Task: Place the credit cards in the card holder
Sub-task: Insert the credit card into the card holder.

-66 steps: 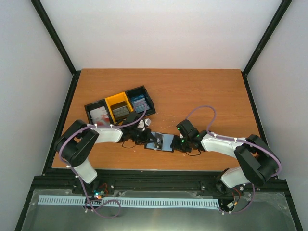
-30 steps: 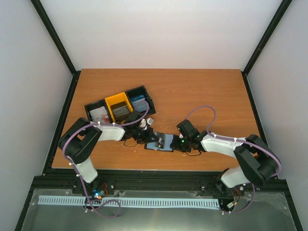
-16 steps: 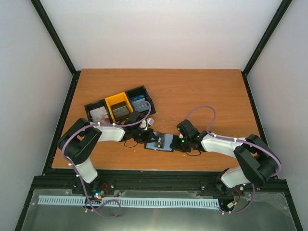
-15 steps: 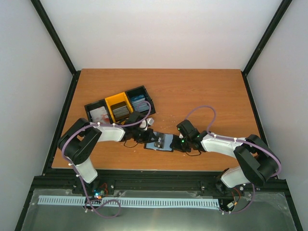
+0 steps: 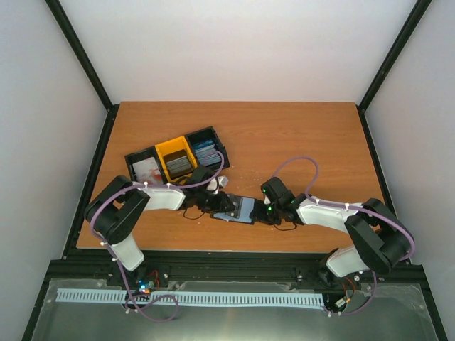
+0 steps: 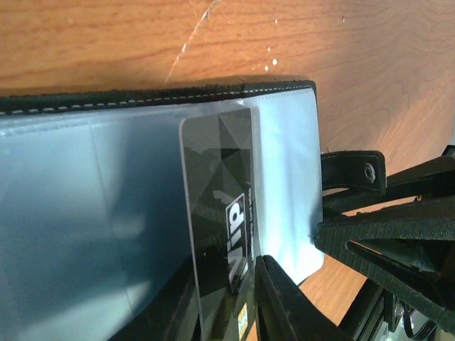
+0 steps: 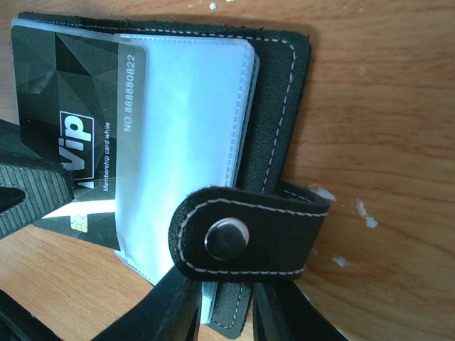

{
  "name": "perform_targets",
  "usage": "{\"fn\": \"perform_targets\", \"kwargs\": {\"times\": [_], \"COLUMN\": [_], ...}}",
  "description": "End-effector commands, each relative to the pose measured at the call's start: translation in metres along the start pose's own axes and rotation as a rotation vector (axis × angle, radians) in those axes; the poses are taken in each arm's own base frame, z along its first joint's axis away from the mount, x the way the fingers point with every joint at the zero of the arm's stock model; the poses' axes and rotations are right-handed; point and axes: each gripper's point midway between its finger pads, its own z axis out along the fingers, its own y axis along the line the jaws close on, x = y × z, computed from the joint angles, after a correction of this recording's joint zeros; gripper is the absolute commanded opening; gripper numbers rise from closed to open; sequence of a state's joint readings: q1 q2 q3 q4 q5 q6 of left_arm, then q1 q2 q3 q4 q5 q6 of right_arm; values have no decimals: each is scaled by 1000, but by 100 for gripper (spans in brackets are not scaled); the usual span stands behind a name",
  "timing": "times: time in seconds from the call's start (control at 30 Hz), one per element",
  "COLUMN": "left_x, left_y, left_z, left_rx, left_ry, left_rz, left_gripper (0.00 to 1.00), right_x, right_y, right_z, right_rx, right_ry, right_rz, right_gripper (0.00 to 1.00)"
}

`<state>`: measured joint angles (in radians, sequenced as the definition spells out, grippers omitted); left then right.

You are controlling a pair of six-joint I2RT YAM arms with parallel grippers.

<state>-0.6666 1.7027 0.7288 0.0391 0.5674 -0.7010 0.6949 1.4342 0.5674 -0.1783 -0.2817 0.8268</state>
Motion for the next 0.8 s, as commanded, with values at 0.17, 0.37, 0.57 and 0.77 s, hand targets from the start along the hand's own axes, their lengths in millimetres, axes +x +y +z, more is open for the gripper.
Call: {"fn": "perform_targets", "kwargs": {"times": [0.17,0.37,0.57,0.77], "left_x": [-2,2,-4,-12], "left_y": [-31,-36,-16,-10], "left_z": [-6,-1,-10,-17], "left_rx": [65,115,-38,-118], "left_ry": [19,51,-2,-26], "left_rz": [57,36,15,0], "left_gripper": [11,13,38,48], "right_x": [24,24,25,24], "right_y": [-26,-26,-26,-25], "right_z": [9,8,8,7], "right_rx": [78,77,75,71], "right_ry": [78,77,75,70], "right_rz": [22,20,22,22], "right_gripper": [22,22,22,22]}}
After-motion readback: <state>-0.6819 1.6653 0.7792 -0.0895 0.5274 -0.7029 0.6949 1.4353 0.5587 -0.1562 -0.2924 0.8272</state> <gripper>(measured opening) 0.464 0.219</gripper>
